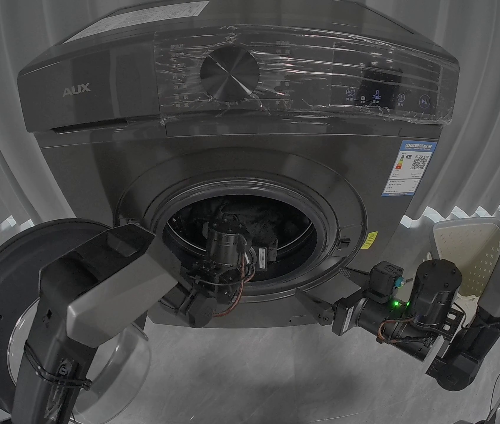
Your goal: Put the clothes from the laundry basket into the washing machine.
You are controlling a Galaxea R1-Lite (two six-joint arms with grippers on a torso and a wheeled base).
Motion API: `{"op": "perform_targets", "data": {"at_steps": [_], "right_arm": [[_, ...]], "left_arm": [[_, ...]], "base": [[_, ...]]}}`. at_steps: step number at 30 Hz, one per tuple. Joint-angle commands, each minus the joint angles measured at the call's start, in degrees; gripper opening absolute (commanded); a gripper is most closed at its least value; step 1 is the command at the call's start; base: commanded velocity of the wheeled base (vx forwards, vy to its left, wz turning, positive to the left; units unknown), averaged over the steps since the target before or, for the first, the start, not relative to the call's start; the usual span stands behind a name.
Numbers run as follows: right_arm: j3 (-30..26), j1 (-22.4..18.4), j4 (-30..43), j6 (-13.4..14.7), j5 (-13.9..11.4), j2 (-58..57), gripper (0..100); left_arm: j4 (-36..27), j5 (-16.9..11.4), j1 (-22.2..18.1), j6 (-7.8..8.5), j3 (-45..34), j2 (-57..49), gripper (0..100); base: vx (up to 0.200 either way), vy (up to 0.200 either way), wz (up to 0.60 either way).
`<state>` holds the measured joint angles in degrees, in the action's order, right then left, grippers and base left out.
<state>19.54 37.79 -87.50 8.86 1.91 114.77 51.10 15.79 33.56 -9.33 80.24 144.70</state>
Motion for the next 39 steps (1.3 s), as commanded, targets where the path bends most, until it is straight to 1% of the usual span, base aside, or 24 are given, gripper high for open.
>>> {"op": "perform_targets", "data": {"at_steps": [1,6,7,8,9,11,12,13,15,17,18,22,25,26,27,28,30,32,33,37,39], "right_arm": [[0.0,-0.1,0.0,0.0,0.0,-0.3,100],[-0.3,-0.2,0.0,0.0,0.0,-0.6,100],[-0.3,-0.2,0.0,0.0,0.0,-0.6,100],[-0.4,-0.2,0.0,0.0,0.0,-0.7,100],[-0.5,-0.1,0.0,0.1,0.0,-0.9,100],[-0.7,0.0,0.0,-0.1,0.0,-2.0,100],[-0.9,0.0,0.0,-0.1,0.1,-2.9,100],[-1.0,0.0,0.0,-0.1,0.2,-3.5,100],[-1.8,-0.2,0.0,-0.2,0.5,-5.6,100],[-2.8,-0.3,0.0,-0.2,0.6,-7.4,100],[-3.5,-0.3,0.0,-0.2,0.6,-8.9,100],[-3.7,-0.4,0.1,-0.2,0.9,-12.5,100],[-3.7,-0.4,0.1,-0.2,1.1,-13.3,100],[-5.0,-0.4,0.3,0.1,2.6,-15.5,100],[-5.3,-0.4,0.3,0.2,2.8,-15.8,100],[-7.0,-0.6,0.4,0.9,4.1,-18.0,100],[-8.2,-1.0,0.8,1.1,4.6,-20.6,100],[-8.8,-2.4,1.0,1.0,4.6,-22.4,100],[-9.6,-3.8,1.0,0.8,4.4,-23.9,100],[-10.6,-6.9,1.2,0.5,4.1,-27.8,100],[-11.5,-7.6,1.2,0.3,4.1,-29.1,100]], "left_arm": [[5.1,0.4,2.7,0.01,-14.0,-11.9,100],[9.9,0.4,4.4,-0.08,-24.3,-18.2,100],[9.9,0.4,4.4,-0.08,-24.3,-18.2,100],[11.8,0.4,5.2,-0.17,-28.2,-21.2,100],[12.6,0.5,5.9,-0.43,-30.1,-22.9,100],[13.2,0.5,7.0,-1.48,-33.4,-26.2,100],[13.5,0.4,7.5,-2.28,-35.5,-28.2,100],[13.6,0.4,7.6,-2.45,-36.3,-29.0,100],[14.4,0.4,9.3,-3.51,-41.2,-34.1,100],[15.3,0.4,10.8,-3.59,-45.5,-38.4,100],[15.8,0.4,12.1,-3.33,-48.2,-41.3,100],[15.9,0.6,15.4,-3.59,-54.6,-48.9,100],[16.0,0.8,15.4,-3.51,-55.7,-50.4,100],[16.4,2.5,15.0,-3.51,-57.8,-53.6,100],[16.4,2.6,14.9,-3.51,-57.9,-53.6,100],[16.9,3.5,13.7,-3.33,-59.2,-55.1,100],[17.8,4.0,13.0,-3.15,-60.6,-56.7,100],[18.3,4.0,12.1,-2.98,-61.4,-58.0,100],[18.4,4.0,10.6,-2.36,-62.4,-59.4,100],[18.6,4.0,7.9,0.8,-65.6,-62.0,100],[18.6,4.0,7.1,1.59,-67.0,-63.1,100]], "base": [[0.0,0.0,0.0],[0.0,0.0,0.0],[0.0,0.0,0.0],[0.0,0.0,0.0],[0.0,0.0,0.0],[0.0,0.0,0.0],[0.0,0.0,0.0],[0.0,0.0,0.0],[0.0,0.0,0.0],[0.0,0.0,0.0],[0.0,0.0,0.0],[0.0,0.0,0.0],[0.0,0.0,0.0],[0.0,0.0,0.0],[0.0,0.0,0.0],[0.0,0.0,0.0],[0.0,0.0,0.0],[0.0,0.0,0.0],[0.0,0.0,0.0],[-0.15,0.0,0.0],[-0.2,0.0,0.0]]}}
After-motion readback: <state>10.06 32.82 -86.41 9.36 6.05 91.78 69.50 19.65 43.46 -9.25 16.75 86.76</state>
